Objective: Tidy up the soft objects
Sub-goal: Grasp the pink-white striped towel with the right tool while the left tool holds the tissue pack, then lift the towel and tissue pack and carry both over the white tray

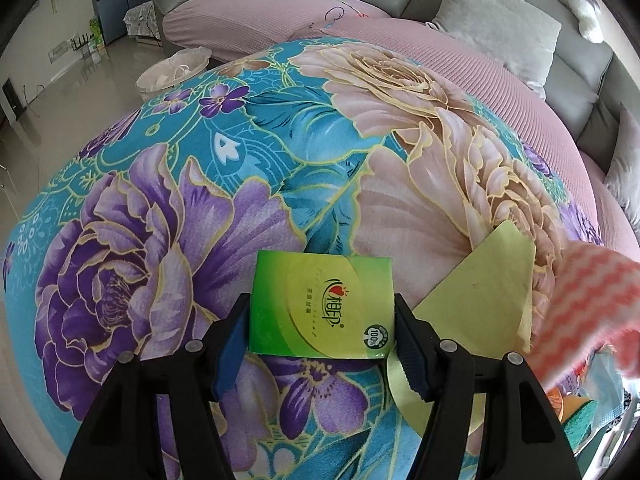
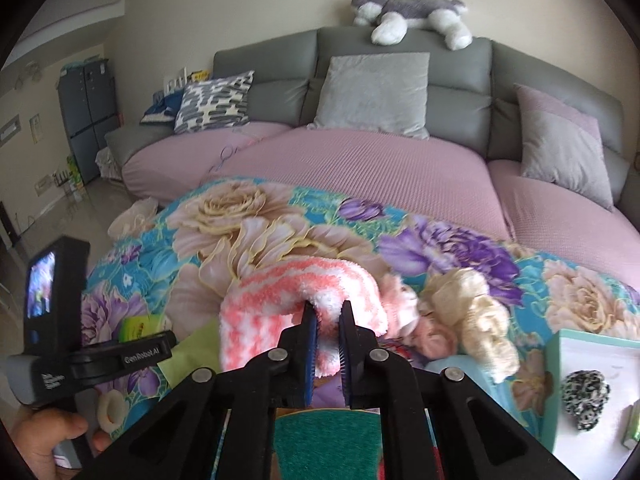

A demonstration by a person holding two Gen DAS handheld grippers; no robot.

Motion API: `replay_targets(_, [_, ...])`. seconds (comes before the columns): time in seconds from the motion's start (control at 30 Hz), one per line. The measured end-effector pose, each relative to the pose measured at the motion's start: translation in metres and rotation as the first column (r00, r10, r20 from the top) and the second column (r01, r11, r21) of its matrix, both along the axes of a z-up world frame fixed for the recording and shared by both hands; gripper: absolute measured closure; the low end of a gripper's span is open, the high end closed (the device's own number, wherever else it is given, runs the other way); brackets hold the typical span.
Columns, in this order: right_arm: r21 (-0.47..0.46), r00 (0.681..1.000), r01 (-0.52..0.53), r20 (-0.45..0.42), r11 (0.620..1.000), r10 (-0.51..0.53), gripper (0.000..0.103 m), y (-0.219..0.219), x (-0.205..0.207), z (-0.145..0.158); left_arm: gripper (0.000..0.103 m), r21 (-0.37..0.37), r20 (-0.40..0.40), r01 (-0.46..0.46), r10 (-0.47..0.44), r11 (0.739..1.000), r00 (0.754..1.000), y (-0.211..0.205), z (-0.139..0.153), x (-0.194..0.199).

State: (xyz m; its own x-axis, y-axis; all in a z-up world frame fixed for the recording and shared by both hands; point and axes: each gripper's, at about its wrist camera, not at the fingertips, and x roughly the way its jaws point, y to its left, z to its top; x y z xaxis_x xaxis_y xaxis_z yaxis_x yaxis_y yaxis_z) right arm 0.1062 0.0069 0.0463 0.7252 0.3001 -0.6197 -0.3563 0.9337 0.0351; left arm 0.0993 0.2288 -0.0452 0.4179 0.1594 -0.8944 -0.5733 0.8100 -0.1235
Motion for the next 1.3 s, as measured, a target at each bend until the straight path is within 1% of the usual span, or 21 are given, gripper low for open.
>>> replay_targets(0.07, [0.005,1.0,0.012,0.016,1.0,-0.012,0.093,-0.007,-0.004,0.007,0.036,-0.007,0.006,-0.008,0.008,1.0,1.0,0.002,0.001,-0.001])
replay_targets(0.17, [0.007,0.999,0.029,0.032,1.0,-0.029,0.093,-0.016,-0.01,0.015,0.036,-0.037,0.032,-0.046,0.048,0.998,0.998,0.008,0.002,-0.005])
replay_targets(0.23, [0.009,0.999,0.036,0.036,0.999,-0.036,0.093,-0.021,-0.013,0.019,0.036,-0.038,0.032,-0.056,0.057,0.998,0.998,0.009,0.001,-0.006])
replay_targets(0.3, [0.01,0.998,0.043,0.04,0.999,-0.044,0.093,-0.024,-0.014,0.021,0.036,-0.044,0.039,-0.064,0.066,0.997,0.997,0.011,0.002,-0.007])
replay_targets(0.4, [0.011,0.998,0.05,0.041,0.999,-0.051,0.093,-0.03,-0.016,0.022,0.036,-0.078,0.066,-0.091,0.097,0.993,0.993,0.015,0.003,-0.013])
replay_targets(0.53, [0.015,0.998,0.059,0.036,0.998,-0.06,0.093,-0.035,-0.016,0.022,0.036,-0.093,0.083,-0.12,0.128,0.988,0.988,0.018,0.005,-0.017])
replay_targets(0.73, [0.039,0.996,0.076,0.04,0.996,-0.077,0.093,-0.044,-0.02,0.024,0.038,-0.071,0.097,-0.146,0.153,0.987,0.983,0.018,0.009,-0.02])
replay_targets(0.83, [0.068,0.994,0.082,0.063,0.994,-0.086,0.093,-0.051,-0.026,0.03,0.038,-0.046,0.142,-0.162,0.167,0.986,0.976,0.016,0.023,-0.026])
replay_targets(0.93, [0.11,0.99,0.098,0.093,0.989,-0.108,0.093,-0.063,-0.034,0.041,0.038,-0.029,0.208,-0.15,0.153,0.988,0.966,0.008,0.044,-0.033])
replay_targets(1.1, [0.158,0.973,0.147,0.153,0.976,-0.172,0.093,-0.093,-0.054,0.065,0.038,-0.018,0.268,-0.106,0.107,0.994,0.958,-0.011,0.07,-0.04])
replay_targets(1.3, [0.196,0.937,0.254,0.194,0.947,-0.291,0.093,-0.146,-0.083,0.087,0.038,0.026,0.339,-0.003,-0.006,1.0,0.941,-0.057,0.108,-0.041])
